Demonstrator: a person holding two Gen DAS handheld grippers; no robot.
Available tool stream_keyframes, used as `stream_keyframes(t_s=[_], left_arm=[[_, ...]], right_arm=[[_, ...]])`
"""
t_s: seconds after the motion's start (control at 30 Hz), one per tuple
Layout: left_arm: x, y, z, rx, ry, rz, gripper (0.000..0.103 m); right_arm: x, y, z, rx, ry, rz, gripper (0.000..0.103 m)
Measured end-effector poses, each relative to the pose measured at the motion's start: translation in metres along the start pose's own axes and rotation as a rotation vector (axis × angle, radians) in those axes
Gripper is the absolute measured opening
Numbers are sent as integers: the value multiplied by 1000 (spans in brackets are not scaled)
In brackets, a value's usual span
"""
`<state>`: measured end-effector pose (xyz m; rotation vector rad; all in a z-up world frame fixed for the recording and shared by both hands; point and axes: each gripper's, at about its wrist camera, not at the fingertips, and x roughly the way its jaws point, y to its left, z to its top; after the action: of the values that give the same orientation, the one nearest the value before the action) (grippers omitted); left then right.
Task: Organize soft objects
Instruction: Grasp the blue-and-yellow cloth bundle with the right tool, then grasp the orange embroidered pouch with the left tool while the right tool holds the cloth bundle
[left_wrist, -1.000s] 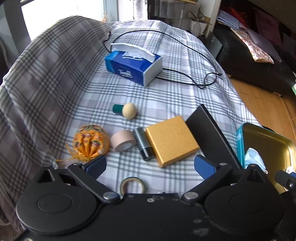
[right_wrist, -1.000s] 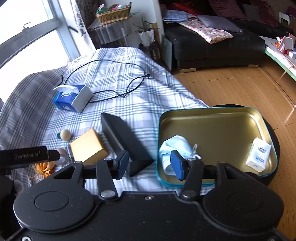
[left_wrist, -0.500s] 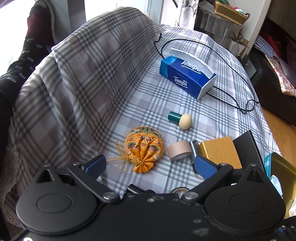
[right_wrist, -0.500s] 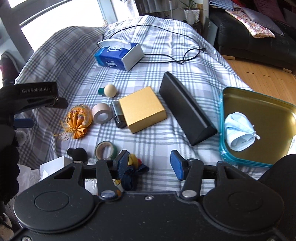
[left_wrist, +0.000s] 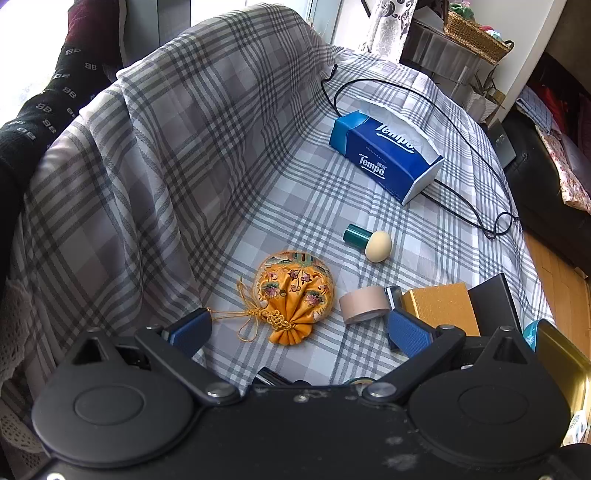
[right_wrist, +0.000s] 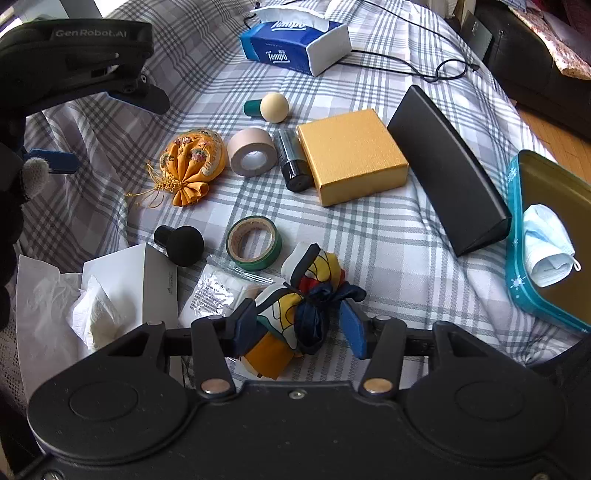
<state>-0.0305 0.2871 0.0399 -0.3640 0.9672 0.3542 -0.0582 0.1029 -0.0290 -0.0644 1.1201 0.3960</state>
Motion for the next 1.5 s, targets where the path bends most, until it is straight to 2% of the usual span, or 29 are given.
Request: stream_keyframes(t_s=[0.23, 0.37, 0.57, 0.67, 0.8, 1.1, 1.33, 1.5], left_arm=[[14, 4, 0, -37, 31, 12, 102], [30, 2, 0, -53, 69, 22, 102], [53, -8, -5, -22, 99, 65, 102], [62, -13, -7, 5, 100, 88, 102], [72, -15, -9, 4, 114, 69, 102], [78, -10, -6, -11, 103, 98, 102], [81, -9, -5, -15, 94, 125, 102], [86, -5, -3, -28, 97, 134, 102]], right_arm=[[27, -4, 3, 83, 72, 30, 52], [36, -3, 5, 101, 88, 38, 55], [45, -6, 9, 132, 114, 64, 55], [45, -5, 8, 122, 108, 71, 50], [38, -2, 9, 88, 92, 61, 44], [20, -7, 8, 67, 49, -10, 44], [29, -14, 5, 66, 85, -57, 45], [34, -20, 2, 90, 92, -52, 48]])
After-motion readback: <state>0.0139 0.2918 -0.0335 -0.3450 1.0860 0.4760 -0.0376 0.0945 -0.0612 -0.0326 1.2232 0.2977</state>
